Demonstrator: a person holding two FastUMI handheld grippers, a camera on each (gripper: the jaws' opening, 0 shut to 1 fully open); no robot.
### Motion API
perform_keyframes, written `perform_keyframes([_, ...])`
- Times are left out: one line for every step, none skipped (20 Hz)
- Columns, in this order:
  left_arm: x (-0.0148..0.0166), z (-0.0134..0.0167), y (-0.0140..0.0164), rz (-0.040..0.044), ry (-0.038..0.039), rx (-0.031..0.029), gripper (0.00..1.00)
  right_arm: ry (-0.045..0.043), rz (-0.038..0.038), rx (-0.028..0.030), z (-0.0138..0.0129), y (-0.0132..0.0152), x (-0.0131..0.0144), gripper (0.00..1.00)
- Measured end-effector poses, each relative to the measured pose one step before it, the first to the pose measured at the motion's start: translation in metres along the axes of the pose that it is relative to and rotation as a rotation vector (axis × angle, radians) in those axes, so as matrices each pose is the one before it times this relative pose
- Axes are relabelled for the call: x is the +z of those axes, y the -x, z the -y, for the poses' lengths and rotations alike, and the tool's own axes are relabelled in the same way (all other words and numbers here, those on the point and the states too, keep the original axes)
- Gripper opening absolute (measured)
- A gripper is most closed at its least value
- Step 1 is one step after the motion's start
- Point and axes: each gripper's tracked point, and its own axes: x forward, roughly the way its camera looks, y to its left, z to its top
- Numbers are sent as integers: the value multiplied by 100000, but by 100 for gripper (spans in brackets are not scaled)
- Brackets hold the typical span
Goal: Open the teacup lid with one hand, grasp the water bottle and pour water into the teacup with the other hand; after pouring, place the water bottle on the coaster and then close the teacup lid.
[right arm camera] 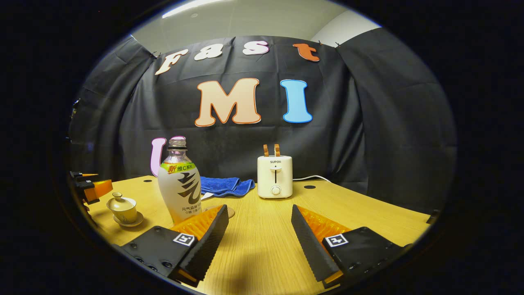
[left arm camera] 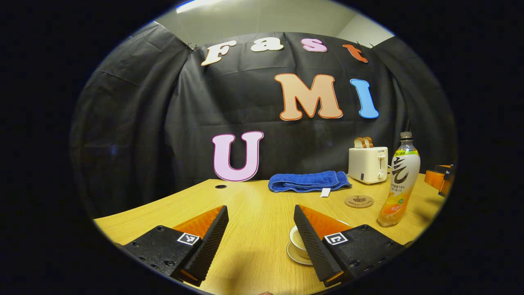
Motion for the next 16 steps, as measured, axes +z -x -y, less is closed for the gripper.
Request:
perform_keyframes([0, -5, 28, 16, 34, -246, 94, -25, -46, 175, -31, 28, 16, 98])
perform_keyframes([48, -3, 8, -26, 58, -208, 94, 30, 6, 245, -68, -4, 20, 100])
perform_keyframes([-92, 52, 6, -134, 75, -328, 94, -55, -46, 174, 13, -25, -3, 100])
perform_keyframes([51, -23, -5, -20, -37, -31, 94, 21, 19, 231, -73, 32, -7, 98])
perform_keyframes([-11, 26, -21, 24, -69, -158, 94, -36, -34, 231, -19, -36, 18, 96])
perform_keyframes([-5, -28, 33, -143, 14, 103, 94, 4, 41, 64, -8, 2, -14, 96])
perform_keyframes([-17, 49, -28, 9, -11, -150, 94, -7, 7, 3, -3, 16, 20, 98])
perform_keyframes([50, 42, 16, 103, 40, -223, 94, 14, 0, 4, -6, 9, -45, 100])
perform_keyframes([-63, -28, 5, -85, -12, -160, 94, 1, -5, 7, -6, -13, 18, 100])
perform_keyframes([72, 6, -37, 172, 47, -252, 94, 16, -7, 15, 14, -7, -19, 100])
perform_keyframes([-42, 91, 7, -80, 175, -532, 94, -17, -12, 82, -12, -16, 14, 98])
perform_keyframes([48, 236, 64, -78, 142, -1267, 94, 12, -33, 245, -63, -6, 4, 96])
perform_keyframes([147, 174, 132, 261, 133, -1106, 94, -49, 2, 415, -34, 0, 8, 98])
perform_keyframes([457, 294, 223, 789, 309, -1189, 94, 9, -18, 506, -168, 46, -24, 98])
perform_keyframes([577, 634, 94, 949, 81, -1411, 94, -9, -10, 360, -92, -16, 32, 98])
perform_keyframes([434, 980, -49, 757, -479, -2308, 94, -24, -1, 79, 36, 5, 0, 98])
